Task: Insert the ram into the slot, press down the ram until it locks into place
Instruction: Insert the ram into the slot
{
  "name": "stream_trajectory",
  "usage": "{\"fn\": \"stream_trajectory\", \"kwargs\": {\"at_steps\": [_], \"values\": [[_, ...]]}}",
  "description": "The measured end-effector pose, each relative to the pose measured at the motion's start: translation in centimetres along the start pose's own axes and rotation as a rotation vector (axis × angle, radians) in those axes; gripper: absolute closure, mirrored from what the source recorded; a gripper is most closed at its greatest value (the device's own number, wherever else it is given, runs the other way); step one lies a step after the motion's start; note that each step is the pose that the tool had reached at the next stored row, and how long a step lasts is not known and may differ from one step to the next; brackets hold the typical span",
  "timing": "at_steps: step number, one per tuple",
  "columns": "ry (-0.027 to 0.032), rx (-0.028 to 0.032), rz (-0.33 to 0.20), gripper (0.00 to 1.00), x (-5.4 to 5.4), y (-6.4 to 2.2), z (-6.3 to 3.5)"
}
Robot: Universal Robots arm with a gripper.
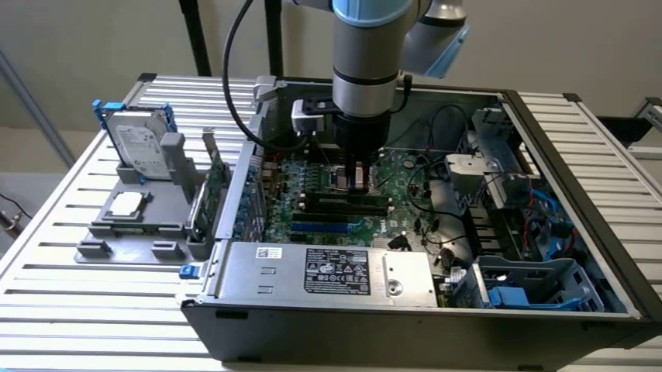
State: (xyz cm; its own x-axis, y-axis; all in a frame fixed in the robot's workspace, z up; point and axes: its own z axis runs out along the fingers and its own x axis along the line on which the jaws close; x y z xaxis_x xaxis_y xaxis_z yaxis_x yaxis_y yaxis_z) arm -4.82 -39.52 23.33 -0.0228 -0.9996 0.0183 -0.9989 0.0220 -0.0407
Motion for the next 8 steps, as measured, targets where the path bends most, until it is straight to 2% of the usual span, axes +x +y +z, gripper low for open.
{"fn": "stream_trajectory", "kwargs": {"at_steps": [8], "values": [[-0.0002, 0.0001, -0.001, 0.87, 0.03, 0.01, 0.22]]}}
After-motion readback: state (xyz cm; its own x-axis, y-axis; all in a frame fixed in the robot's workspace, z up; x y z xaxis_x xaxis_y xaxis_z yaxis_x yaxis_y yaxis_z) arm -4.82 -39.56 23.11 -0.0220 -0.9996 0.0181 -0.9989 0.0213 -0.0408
